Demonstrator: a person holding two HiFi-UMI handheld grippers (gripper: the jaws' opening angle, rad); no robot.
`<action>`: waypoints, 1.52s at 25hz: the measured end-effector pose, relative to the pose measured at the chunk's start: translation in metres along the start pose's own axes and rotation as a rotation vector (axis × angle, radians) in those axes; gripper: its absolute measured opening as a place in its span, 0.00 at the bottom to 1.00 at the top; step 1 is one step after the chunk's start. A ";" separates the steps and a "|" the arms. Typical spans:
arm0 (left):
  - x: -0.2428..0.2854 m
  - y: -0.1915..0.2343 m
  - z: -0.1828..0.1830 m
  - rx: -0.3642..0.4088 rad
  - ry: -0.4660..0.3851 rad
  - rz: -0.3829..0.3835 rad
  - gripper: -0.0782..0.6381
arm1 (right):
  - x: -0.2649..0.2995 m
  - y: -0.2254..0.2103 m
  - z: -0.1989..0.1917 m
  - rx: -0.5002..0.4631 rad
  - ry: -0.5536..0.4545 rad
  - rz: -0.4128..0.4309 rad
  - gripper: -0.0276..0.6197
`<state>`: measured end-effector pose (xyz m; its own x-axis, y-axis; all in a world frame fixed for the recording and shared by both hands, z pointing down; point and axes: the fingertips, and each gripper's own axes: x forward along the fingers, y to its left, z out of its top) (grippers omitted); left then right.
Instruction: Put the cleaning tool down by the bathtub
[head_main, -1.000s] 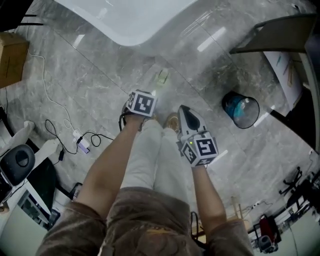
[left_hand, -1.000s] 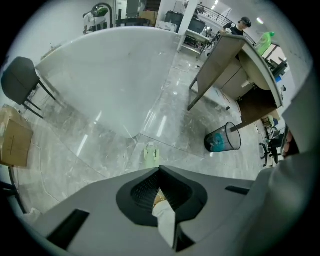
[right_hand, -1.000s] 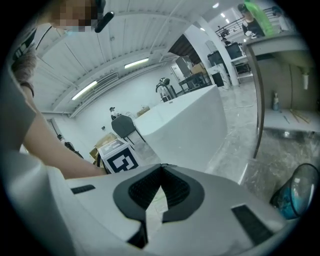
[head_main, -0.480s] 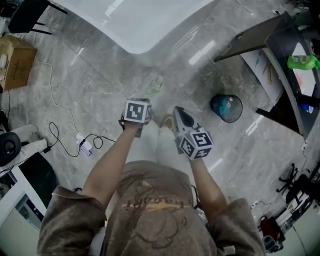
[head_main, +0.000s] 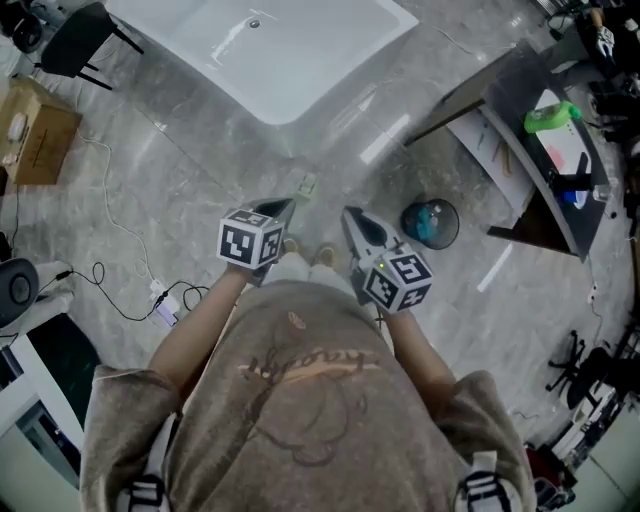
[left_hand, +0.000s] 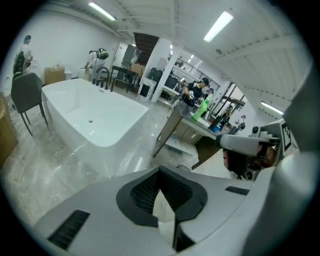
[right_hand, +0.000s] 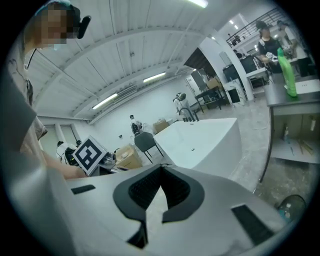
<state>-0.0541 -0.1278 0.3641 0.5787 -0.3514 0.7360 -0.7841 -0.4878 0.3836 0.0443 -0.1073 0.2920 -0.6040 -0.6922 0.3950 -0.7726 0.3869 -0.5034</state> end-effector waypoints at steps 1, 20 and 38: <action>-0.009 -0.007 0.007 0.014 -0.023 -0.015 0.12 | -0.003 0.005 0.007 -0.012 -0.006 0.009 0.04; -0.136 -0.074 0.085 0.416 -0.498 -0.183 0.12 | -0.032 0.092 0.069 -0.282 -0.153 0.159 0.04; -0.146 -0.077 0.089 0.476 -0.603 -0.125 0.12 | -0.034 0.095 0.074 -0.290 -0.199 0.198 0.04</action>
<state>-0.0579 -0.1096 0.1778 0.7856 -0.5783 0.2202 -0.6030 -0.7952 0.0629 0.0055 -0.0923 0.1736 -0.7191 -0.6805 0.1407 -0.6852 0.6608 -0.3062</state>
